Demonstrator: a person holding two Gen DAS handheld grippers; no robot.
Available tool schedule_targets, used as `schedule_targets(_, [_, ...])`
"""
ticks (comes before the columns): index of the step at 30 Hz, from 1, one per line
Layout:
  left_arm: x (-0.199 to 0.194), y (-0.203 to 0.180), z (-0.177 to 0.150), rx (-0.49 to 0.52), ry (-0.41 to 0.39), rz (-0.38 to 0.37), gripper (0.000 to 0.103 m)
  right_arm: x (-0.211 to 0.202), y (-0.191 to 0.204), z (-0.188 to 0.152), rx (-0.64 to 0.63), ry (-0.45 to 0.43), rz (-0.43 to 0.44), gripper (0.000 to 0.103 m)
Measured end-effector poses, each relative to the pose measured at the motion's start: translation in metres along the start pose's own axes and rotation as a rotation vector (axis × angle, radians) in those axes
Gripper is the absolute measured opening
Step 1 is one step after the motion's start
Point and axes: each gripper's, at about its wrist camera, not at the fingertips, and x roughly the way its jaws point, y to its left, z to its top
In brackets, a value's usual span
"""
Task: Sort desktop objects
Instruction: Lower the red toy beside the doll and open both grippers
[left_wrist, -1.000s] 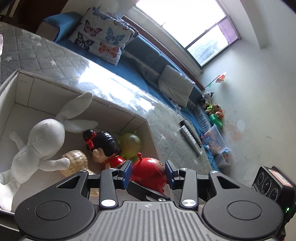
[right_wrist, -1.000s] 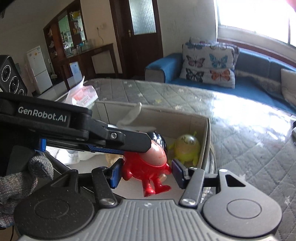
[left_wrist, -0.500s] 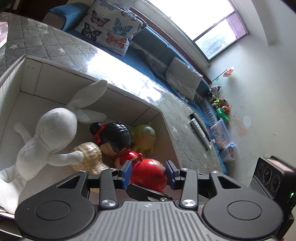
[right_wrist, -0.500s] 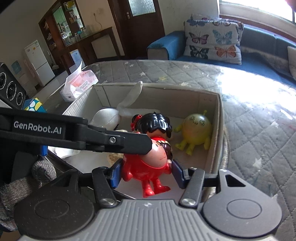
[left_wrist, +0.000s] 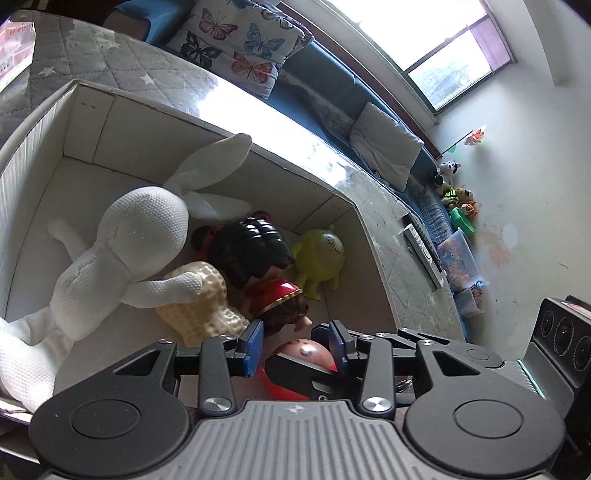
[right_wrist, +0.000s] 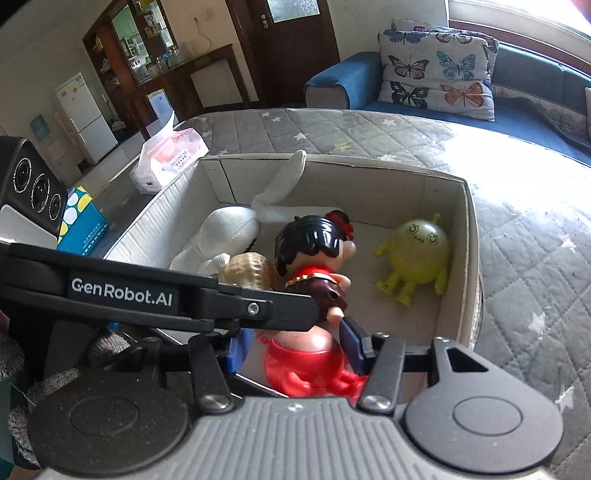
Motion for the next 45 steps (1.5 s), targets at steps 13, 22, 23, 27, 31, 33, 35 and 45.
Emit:
schedule_targets(13, [-0.015,-0.009,-0.003,0.025,-0.042,0.021,0.041,-0.015,0.000,-0.007,0.024,-0.060,-0.011,0.054])
schedule_targets(22, [-0.034,-0.027,-0.012,0.095,-0.105,0.059,0.041,-0.041,0.006,-0.019,-0.002,-0.151,-0.069,0.060])
schedule_targets(23, [-0.036,-0.029,-0.014,0.103,-0.112,0.065,0.041,-0.042,0.007,-0.020,-0.007,-0.158,-0.074,0.062])
schedule_targets(27, [-0.045,-0.036,-0.022,0.139,-0.135,0.097,0.041,-0.052,0.014,-0.029,-0.034,-0.195,-0.101,0.069])
schedule_targets(31, [-0.052,-0.042,-0.030,0.166,-0.149,0.109,0.041,-0.060,0.017,-0.037,-0.031,-0.222,-0.100,0.075])
schedule_targets(33, [-0.056,-0.044,-0.034,0.182,-0.159,0.120,0.041,-0.063,0.019,-0.040,-0.034,-0.231,-0.107,0.077])
schedule_targets(35, [-0.060,-0.047,-0.038,0.195,-0.171,0.137,0.041,-0.067,0.021,-0.044,-0.032,-0.246,-0.116,0.084])
schedule_targets(45, [-0.075,-0.056,-0.058,0.260,-0.221,0.201,0.041,-0.080,0.030,-0.064,-0.029,-0.312,-0.153,0.101])
